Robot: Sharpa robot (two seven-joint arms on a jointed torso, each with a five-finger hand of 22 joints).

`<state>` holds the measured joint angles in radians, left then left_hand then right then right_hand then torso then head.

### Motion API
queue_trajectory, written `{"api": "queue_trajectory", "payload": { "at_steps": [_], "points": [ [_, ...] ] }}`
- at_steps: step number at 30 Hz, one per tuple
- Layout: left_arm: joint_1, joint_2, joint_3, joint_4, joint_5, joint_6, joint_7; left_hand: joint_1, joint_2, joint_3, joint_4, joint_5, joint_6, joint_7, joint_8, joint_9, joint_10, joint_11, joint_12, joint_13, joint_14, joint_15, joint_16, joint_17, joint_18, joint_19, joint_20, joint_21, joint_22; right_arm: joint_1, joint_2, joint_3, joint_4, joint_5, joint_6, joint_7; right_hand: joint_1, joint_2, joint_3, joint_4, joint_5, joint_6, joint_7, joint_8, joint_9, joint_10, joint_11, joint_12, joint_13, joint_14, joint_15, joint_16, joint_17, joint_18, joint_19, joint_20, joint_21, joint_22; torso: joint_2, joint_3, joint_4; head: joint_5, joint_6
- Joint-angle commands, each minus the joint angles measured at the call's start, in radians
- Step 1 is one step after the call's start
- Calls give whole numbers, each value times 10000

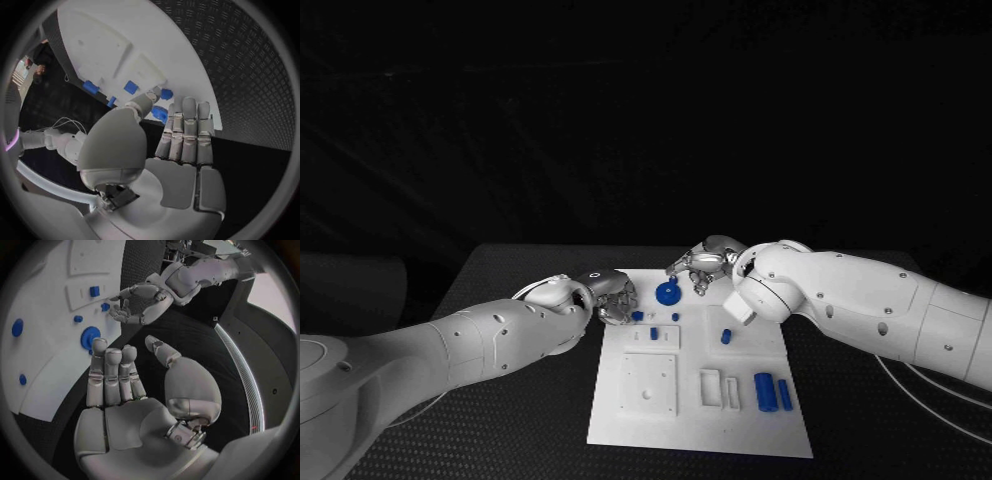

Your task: Assemble the parts on the task board

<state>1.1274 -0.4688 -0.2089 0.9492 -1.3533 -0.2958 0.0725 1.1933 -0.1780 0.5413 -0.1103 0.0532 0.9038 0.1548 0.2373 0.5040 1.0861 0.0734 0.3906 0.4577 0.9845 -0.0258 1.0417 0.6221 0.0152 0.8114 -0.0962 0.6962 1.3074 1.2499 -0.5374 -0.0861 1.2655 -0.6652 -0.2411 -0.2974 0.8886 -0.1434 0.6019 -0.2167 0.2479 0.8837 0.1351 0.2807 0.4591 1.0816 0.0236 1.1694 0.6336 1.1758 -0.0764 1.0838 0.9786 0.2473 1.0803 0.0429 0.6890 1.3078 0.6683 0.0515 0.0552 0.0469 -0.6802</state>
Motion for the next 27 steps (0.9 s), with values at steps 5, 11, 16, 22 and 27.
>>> {"api": "queue_trajectory", "payload": {
  "at_steps": [5,11,16,22,27],
  "points": [
    [-60,201,7,-288,54,59,127,-8,85,-29,-75,-6,44,-6,45,-1,-55,-28,36,10,6,-38,37,8,26,-25,-296,60,223,-1,-5,9,41,-86,62,124,-51,-19,47,-26,35,-3,41,-35,-13,-47,16,44,19,1,-51,66,12,145,-47,0,51,225,-3,-5,8,-11,-13],
    [-167,321,6,-373,54,120,161,-1,113,-32,-96,-4,38,-5,45,-5,-58,-26,38,9,10,-39,41,9,26,-22,-299,64,223,0,-7,10,56,-84,77,130,-57,-29,44,-27,37,-5,42,-37,-14,-48,17,41,29,-1,-50,67,15,145,-52,2,58,224,-7,-3,13,-23,-23],
    [-210,402,5,-490,53,157,153,4,185,-34,-121,-3,42,-6,53,-7,-64,-28,41,8,12,-40,45,8,23,-21,-302,67,221,1,-6,11,65,-84,84,131,-61,-29,43,-25,38,-5,42,-37,-14,-48,18,40,35,-2,-49,67,16,145,-55,2,62,223,1,-13,2,-35,-16],
    [-254,479,4,-575,52,206,172,7,269,-40,-158,-3,60,-13,70,-7,-64,-35,49,8,12,-43,49,8,18,-25,-304,69,221,1,8,11,67,-81,110,129,-64,-31,43,-25,39,-5,43,-38,-14,-49,18,37,43,-3,-49,68,18,145,-59,3,68,222,-6,3,9,-51,-37],
    [-303,539,2,-603,46,302,149,0,241,-66,-196,-5,55,-13,71,-11,-71,-36,49,6,10,-44,52,8,15,-30,-305,70,221,1,11,11,66,-81,109,131,-66,-32,42,-26,38,-5,43,-39,-14,-49,18,36,47,-4,-48,68,19,145,-61,4,72,222,-8,-2,10,-84,-52]
  ]
}}
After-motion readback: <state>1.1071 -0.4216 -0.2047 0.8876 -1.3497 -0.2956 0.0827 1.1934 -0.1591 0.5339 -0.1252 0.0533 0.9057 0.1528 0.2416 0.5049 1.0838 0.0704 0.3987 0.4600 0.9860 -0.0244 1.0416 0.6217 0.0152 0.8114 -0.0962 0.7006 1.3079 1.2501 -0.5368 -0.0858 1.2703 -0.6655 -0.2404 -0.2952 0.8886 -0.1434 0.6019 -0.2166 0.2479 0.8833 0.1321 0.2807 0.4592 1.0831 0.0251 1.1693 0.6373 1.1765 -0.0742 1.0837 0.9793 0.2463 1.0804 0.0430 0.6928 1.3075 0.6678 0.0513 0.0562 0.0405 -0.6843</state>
